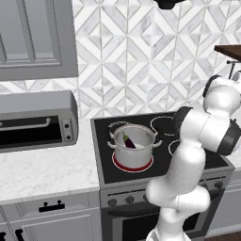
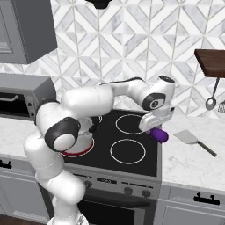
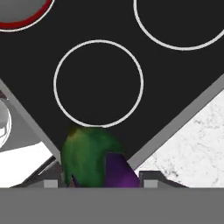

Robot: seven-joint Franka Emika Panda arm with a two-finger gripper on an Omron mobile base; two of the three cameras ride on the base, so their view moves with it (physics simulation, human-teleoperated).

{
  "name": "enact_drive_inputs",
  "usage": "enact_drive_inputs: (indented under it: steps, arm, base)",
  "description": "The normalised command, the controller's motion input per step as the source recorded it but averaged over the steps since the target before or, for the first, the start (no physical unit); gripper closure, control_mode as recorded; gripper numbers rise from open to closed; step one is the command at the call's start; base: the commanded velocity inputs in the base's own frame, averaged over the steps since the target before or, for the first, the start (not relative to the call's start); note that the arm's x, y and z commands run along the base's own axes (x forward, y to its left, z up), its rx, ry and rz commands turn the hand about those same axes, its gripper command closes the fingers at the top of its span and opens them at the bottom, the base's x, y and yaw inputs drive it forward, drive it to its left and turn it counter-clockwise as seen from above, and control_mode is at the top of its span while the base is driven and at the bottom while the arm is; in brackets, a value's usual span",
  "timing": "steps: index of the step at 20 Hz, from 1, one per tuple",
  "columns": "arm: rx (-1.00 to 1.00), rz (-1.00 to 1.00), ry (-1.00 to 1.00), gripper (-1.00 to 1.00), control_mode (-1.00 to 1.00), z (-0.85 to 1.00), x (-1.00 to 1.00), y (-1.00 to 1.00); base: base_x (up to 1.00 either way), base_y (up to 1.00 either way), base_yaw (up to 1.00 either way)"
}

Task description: Put the eggplant and eggplant in the pot. Retrieve the spatula and lightly stir the vegetables in the pot.

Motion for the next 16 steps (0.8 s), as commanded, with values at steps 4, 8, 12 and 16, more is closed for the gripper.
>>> enact_drive_inputs:
  steps: [4, 8, 12, 16]
  arm:
    - [-0.05, 0.0, -0.02, 1.0, -1.0, 0.56, 0.0, 1.0]
    - [-0.04, 0.0, 0.0, 1.0, -1.0, 0.43, 0.03, 1.0]
    - [0.0, 0.0, 0.0, 1.0, -1.0, 0.43, 0.0, 1.0]
    - [0.0, 0.0, 0.0, 1.0, -1.0, 0.28, 0.03, 1.0]
  base:
    - [0.0, 0.0, 0.0]
    - [0.0, 0.0, 0.0]
    - [0.0, 0.0, 0.0]
    - [0.0, 0.0, 0.0]
